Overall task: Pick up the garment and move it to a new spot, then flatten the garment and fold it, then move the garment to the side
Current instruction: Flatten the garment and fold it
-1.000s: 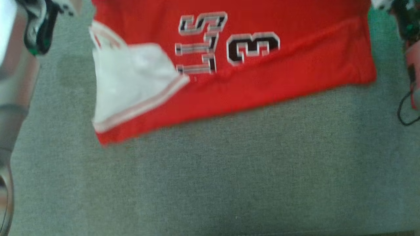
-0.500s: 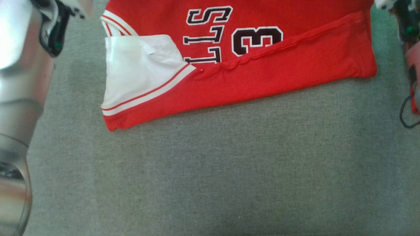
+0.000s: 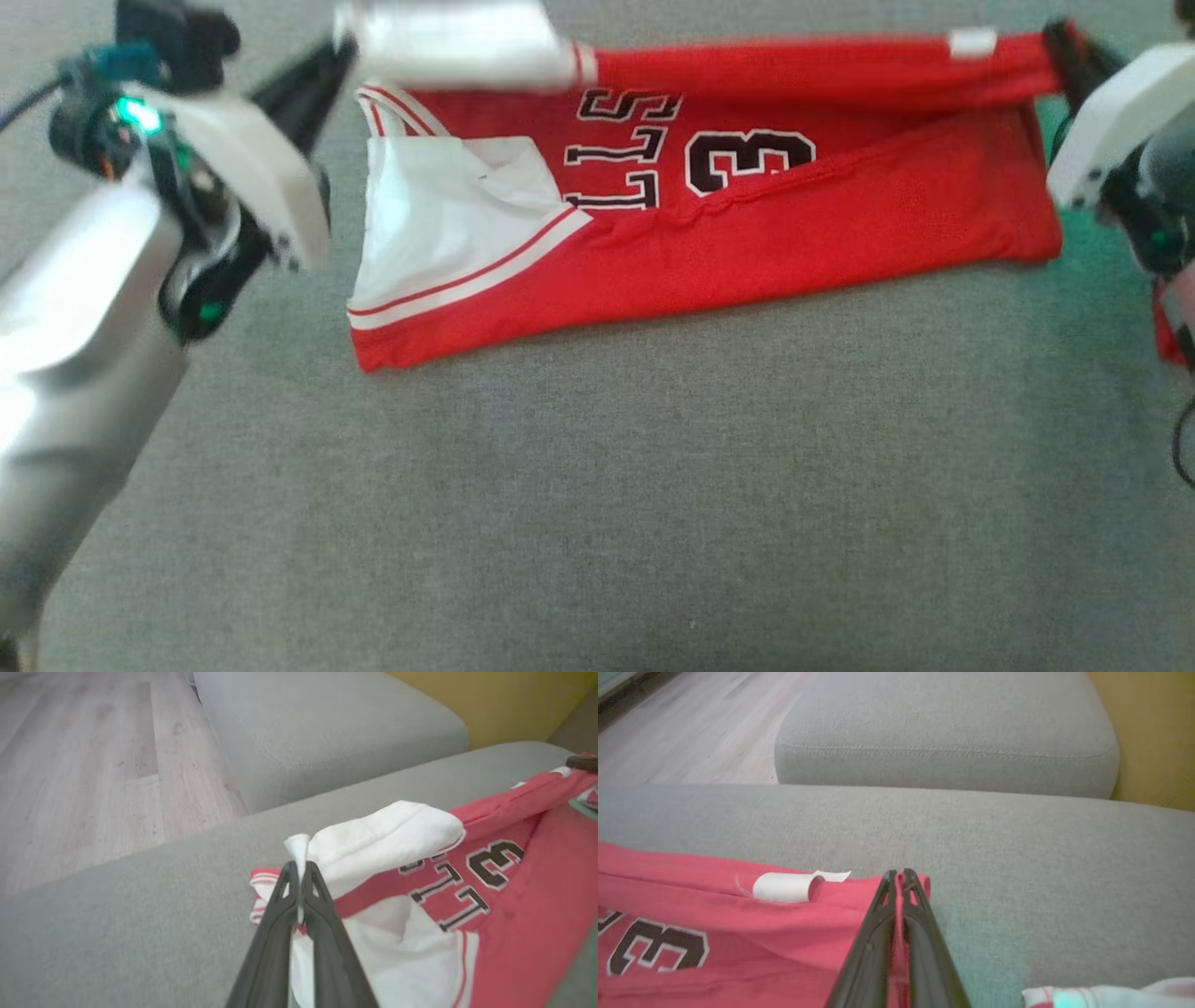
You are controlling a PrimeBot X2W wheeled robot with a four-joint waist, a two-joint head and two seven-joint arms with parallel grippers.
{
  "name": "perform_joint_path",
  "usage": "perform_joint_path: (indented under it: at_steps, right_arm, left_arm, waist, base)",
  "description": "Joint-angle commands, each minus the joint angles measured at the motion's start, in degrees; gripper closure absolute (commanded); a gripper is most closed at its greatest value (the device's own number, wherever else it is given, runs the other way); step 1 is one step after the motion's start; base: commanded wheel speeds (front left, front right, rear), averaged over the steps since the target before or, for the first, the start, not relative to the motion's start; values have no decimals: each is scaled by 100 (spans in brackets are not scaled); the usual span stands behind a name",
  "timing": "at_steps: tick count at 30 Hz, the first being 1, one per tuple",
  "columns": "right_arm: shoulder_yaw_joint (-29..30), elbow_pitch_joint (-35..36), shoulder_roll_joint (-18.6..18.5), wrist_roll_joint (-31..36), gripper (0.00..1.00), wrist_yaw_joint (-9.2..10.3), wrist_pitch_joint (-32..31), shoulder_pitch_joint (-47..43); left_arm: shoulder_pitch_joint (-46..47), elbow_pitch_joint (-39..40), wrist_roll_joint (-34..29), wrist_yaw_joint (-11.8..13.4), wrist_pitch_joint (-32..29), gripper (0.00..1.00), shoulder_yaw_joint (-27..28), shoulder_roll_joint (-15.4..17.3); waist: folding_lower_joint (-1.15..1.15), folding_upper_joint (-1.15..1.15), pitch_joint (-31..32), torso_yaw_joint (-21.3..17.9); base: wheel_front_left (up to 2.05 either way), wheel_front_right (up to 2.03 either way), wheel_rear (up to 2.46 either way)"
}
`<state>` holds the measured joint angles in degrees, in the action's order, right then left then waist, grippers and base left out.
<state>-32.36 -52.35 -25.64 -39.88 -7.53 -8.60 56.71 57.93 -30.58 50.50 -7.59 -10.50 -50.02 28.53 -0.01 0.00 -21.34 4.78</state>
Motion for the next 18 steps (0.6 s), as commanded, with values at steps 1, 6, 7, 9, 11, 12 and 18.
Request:
perform_joint_path:
  at_steps: [1, 6, 7, 9, 11, 12, 18]
  right_arm:
    - [-223, 273, -210, -198, 100, 4, -186, -235]
    - [-578, 531, -497, -530, 100, 4, -527, -450]
    - [-653, 573, -556, -595, 100, 4, -598, -486]
    - [-776, 637, -642, -739, 100, 4, -753, -548]
    - [-885, 705, -711, -883, 100, 4, -907, -594]
    - [-943, 743, -743, -952, 100, 4, -990, -613]
    - [-1193, 925, -904, -1293, 100, 4, -1334, -648]
  left_arm:
    - [-11, 390, 205, 11, -279, 100, 92, 479]
    - [-281, 929, 555, 11, -828, 100, -114, 893]
    - [-344, 1050, 635, 11, -974, 100, -174, 977]
    - [-461, 1261, 803, 11, -1243, 100, -258, 1127]
    - [-563, 1455, 930, 11, -1514, 100, -352, 1262]
    - [-603, 1550, 974, 11, -1611, 100, -387, 1322]
    - [-747, 1893, 1063, 105, -1855, 100, -463, 1497]
  waist:
    - [1, 0, 108, 37]
    - [1, 0, 217, 50]
    - [1, 0, 247, 47]
    - [1, 0, 303, 39]
    - [1, 0, 348, 26]
    - [1, 0, 365, 19]
    - [1, 0, 394, -29]
  base:
    - [0, 0, 0]
    - [0, 0, 0]
    - [0, 0, 0]
    - [0, 0, 0]
    - [0, 0, 0]
    - [0, 0, 0]
    - [0, 0, 0]
